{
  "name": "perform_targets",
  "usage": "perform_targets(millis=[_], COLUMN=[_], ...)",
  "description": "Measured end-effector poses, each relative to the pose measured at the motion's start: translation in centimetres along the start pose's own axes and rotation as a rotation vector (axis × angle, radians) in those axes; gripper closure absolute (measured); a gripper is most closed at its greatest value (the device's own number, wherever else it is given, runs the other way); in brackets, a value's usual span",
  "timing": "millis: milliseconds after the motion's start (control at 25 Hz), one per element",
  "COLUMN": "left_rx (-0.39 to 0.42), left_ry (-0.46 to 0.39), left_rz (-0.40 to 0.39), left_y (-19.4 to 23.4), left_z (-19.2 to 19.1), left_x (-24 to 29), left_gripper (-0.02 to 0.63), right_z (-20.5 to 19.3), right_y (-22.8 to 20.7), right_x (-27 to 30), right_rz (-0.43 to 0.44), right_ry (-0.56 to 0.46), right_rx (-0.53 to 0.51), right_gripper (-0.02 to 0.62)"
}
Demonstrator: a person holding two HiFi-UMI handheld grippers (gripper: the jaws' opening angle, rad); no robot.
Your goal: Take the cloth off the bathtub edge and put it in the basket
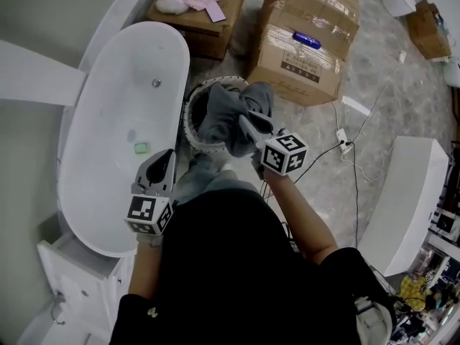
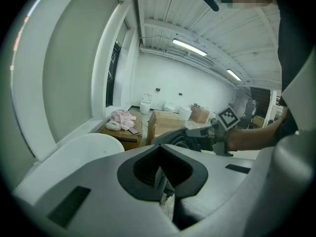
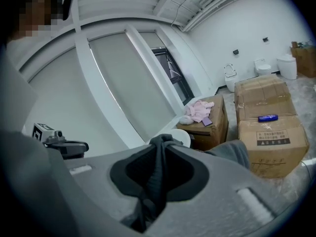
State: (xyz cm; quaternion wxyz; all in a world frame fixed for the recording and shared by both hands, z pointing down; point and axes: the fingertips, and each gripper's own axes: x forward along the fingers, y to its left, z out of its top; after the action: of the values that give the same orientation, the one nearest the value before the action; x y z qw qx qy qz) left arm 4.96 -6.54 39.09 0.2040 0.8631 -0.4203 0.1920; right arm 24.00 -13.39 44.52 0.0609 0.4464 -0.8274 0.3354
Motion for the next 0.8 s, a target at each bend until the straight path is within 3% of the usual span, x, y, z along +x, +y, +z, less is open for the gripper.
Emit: perform_targets(millis=[480,800], left_rx=[-0.009,-0.066], left_ry=[0.078,0.137], left_rz=[0.014,0.053], left_y=[6.3,9.6], left_z=[-1.3,-4.9], left_x=[2.8,4.5], left_gripper=[0.592,0.592], right_z=[-6.7,-13.3], right_y=[-5.2,-9.2], right_x=[10.4,16.9], right_rz=[-0.027,-0.036], right_ry=[0.165,0.283], right_rx=[0.027,0.031], right_gripper=[0.541,0.541])
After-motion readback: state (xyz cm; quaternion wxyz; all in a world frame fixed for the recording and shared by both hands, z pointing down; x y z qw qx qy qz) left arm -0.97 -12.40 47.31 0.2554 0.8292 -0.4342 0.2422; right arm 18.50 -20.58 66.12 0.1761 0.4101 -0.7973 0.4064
